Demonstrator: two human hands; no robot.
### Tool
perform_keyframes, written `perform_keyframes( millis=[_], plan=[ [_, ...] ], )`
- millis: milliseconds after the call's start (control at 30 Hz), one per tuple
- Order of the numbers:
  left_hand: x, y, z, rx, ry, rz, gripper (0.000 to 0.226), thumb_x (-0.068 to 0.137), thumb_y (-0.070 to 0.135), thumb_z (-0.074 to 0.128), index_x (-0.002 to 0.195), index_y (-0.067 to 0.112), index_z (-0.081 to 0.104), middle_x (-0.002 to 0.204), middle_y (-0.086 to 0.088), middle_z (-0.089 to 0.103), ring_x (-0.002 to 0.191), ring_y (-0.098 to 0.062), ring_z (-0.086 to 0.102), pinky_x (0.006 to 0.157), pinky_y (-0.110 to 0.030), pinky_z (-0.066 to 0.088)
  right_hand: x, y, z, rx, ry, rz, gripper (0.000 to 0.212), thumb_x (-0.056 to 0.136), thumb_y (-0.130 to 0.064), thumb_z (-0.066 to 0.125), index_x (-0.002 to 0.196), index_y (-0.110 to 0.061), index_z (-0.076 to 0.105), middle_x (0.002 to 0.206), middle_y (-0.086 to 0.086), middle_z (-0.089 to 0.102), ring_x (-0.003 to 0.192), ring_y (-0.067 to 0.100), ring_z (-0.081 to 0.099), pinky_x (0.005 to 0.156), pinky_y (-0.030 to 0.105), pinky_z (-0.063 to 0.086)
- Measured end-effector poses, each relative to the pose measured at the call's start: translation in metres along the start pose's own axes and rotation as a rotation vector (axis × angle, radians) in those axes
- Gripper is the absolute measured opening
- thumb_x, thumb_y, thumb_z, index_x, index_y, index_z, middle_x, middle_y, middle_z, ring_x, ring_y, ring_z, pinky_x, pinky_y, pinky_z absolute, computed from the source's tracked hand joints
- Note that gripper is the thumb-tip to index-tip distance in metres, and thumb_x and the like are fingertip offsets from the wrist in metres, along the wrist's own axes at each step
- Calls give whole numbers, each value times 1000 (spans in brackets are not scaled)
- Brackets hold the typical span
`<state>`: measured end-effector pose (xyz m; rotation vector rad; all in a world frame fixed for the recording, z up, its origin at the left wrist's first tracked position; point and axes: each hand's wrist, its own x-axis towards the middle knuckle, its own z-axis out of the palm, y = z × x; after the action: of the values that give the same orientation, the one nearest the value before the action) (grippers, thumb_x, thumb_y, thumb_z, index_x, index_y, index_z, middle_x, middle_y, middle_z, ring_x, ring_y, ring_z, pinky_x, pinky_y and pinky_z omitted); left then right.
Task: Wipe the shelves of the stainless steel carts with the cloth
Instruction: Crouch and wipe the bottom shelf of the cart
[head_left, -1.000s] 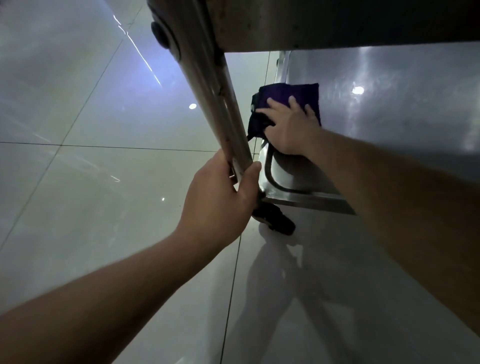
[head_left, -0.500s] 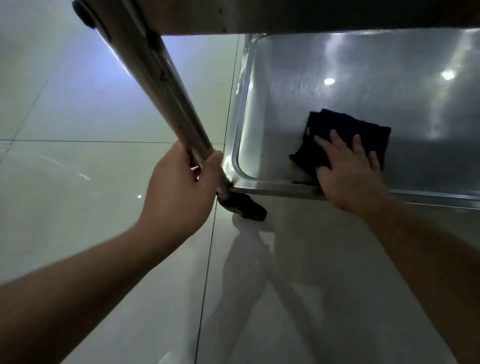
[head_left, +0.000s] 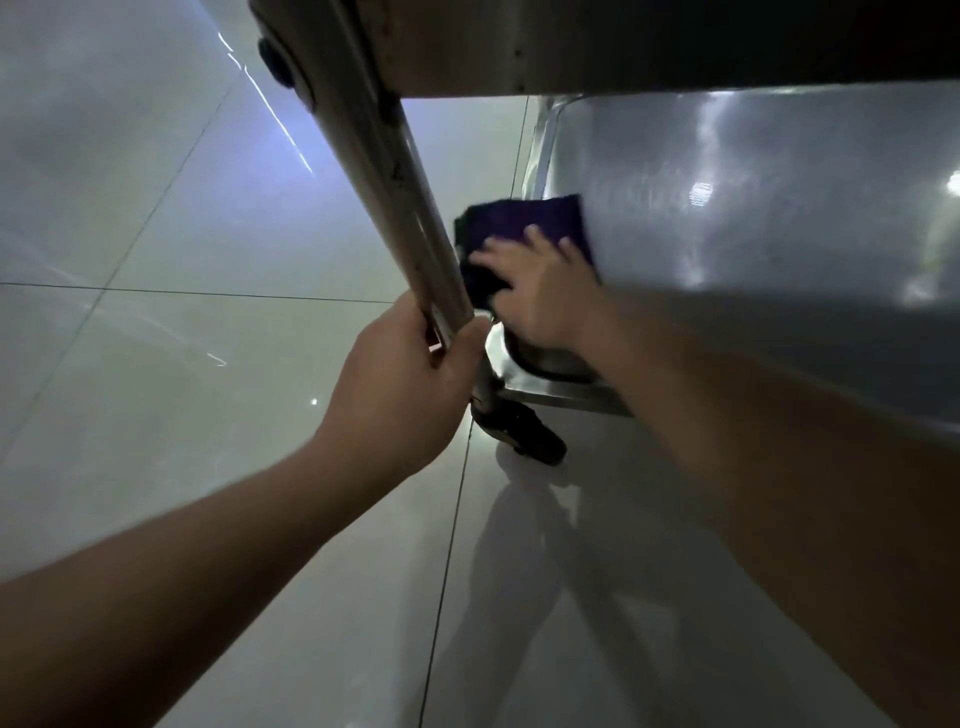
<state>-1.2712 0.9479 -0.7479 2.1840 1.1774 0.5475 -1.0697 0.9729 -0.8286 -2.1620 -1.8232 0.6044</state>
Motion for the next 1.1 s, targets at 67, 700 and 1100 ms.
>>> perform_keyframes(
  millis=[67,700,1100],
  plan=[
    [-2,2,0,-23,-5,17,14,101,45,59,95,54,51,89,46,61,92,20,60,69,-2,47,-16,-1,10,-48,-42,-148,60,98,-36,41,157,-41,30,167,-17,21,157,18,3,125,48,-1],
    [-4,-1,13,15,49,-50,9,101,54,54,101,44,52,92,26,63,90,13,61,70,-17,46,-98,101,-34,-46,245,409,65,82,-51,36,142,-32,54,141,22,45,132,41,38,117,50,27],
    [-4,2,15,74,101,-109,19,102,50,55,110,32,57,91,26,60,81,18,57,61,-6,36,-134,18,15,-65,56,128,64,99,-43,33,161,-34,21,170,-10,13,157,23,3,127,46,4]
  ],
)
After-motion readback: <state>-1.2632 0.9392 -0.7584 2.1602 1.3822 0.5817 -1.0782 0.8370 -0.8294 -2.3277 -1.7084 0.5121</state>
